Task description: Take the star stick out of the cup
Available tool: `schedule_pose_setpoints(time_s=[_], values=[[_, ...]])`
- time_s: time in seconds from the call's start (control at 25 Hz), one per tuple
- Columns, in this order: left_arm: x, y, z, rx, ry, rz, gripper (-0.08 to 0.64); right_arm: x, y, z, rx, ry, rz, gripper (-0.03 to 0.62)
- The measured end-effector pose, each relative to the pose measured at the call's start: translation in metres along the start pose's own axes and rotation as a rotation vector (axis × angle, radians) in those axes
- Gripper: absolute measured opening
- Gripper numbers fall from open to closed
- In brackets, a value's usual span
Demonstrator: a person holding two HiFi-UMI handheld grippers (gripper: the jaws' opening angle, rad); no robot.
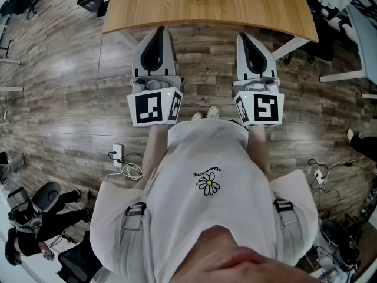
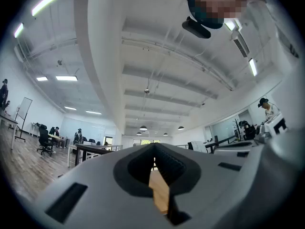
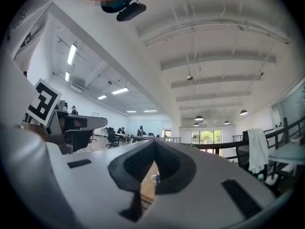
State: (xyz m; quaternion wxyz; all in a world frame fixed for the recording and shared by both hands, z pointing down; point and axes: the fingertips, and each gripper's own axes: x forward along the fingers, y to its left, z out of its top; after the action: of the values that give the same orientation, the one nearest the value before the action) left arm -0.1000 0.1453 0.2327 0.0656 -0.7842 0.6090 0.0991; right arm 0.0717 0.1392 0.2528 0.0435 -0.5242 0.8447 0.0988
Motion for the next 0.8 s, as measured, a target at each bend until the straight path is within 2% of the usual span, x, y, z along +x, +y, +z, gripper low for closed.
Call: schedule_pose_setpoints(time_s=[0.36, 0.56, 0.8], values=[[0.011, -0.005, -0.006, -0.002, -0.001, 0.004, 0.016, 0.004, -0.011, -0.003, -0.023, -0.004, 0.007, 0.006], [0.019, -0.004, -0.011, -0.014, 0.001, 0.009, 0.017, 0.01, -0.017, -0.006, 0.0, 0.002, 0.022, 0.006], [0.03, -0.012, -0.018, -0.015, 0.008, 0.015, 0.017, 0.01, -0.034, -0.013, 0.078, -0.008, 0.023, 0.008]])
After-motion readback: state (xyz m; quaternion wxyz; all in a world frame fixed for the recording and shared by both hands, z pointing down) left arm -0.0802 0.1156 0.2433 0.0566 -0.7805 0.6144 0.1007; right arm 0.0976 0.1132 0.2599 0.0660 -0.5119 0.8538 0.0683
